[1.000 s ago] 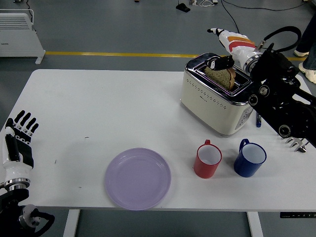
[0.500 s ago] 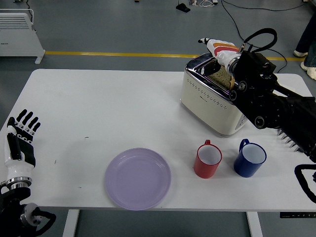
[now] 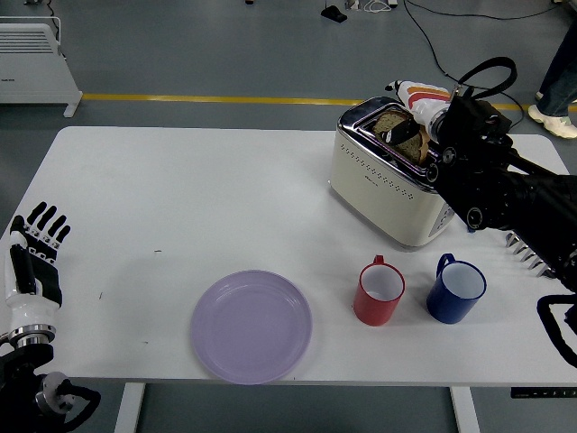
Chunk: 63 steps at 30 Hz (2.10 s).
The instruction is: Push plate across desktop,pick up the break from the machine,place the break in the plate
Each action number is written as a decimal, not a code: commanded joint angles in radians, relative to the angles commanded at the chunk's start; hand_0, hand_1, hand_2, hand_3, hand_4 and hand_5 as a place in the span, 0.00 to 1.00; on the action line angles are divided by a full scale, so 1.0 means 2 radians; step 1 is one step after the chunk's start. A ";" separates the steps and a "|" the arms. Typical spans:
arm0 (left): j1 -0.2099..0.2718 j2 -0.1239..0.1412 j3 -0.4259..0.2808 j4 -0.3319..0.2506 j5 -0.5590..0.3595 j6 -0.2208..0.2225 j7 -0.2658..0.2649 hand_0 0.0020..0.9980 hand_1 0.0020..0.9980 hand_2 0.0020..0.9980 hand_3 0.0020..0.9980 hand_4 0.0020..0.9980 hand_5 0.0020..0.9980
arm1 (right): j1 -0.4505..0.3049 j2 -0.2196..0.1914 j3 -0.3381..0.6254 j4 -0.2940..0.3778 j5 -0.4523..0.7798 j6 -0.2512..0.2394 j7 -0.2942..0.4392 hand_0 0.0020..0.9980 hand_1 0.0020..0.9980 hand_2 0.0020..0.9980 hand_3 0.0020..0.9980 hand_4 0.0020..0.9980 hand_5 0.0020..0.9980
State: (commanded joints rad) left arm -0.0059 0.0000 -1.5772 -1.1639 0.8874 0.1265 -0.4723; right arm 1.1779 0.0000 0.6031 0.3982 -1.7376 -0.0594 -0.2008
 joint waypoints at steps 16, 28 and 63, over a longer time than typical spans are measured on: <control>0.000 0.000 -0.001 0.007 0.000 0.005 -0.003 0.77 0.78 0.81 0.76 0.54 1.00 | -0.002 0.000 -0.015 -0.018 0.006 -0.013 0.000 0.52 0.59 0.59 0.71 0.73 0.23; 0.000 0.000 -0.006 0.014 0.000 0.006 -0.007 0.77 0.77 0.81 0.75 0.53 1.00 | 0.000 0.000 -0.031 -0.021 0.019 -0.018 0.010 0.34 0.44 0.46 0.56 0.66 0.18; 0.000 0.000 -0.009 0.012 0.001 0.007 -0.006 0.77 0.77 0.81 0.76 0.53 1.00 | 0.032 -0.071 0.015 0.234 -0.177 -0.010 -0.074 0.11 0.22 0.31 0.37 0.44 0.17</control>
State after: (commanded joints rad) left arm -0.0057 0.0000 -1.5946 -1.1400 0.8892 0.1402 -0.4851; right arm 1.2428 -0.1426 0.6336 0.8672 -2.0925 -0.0797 -0.3497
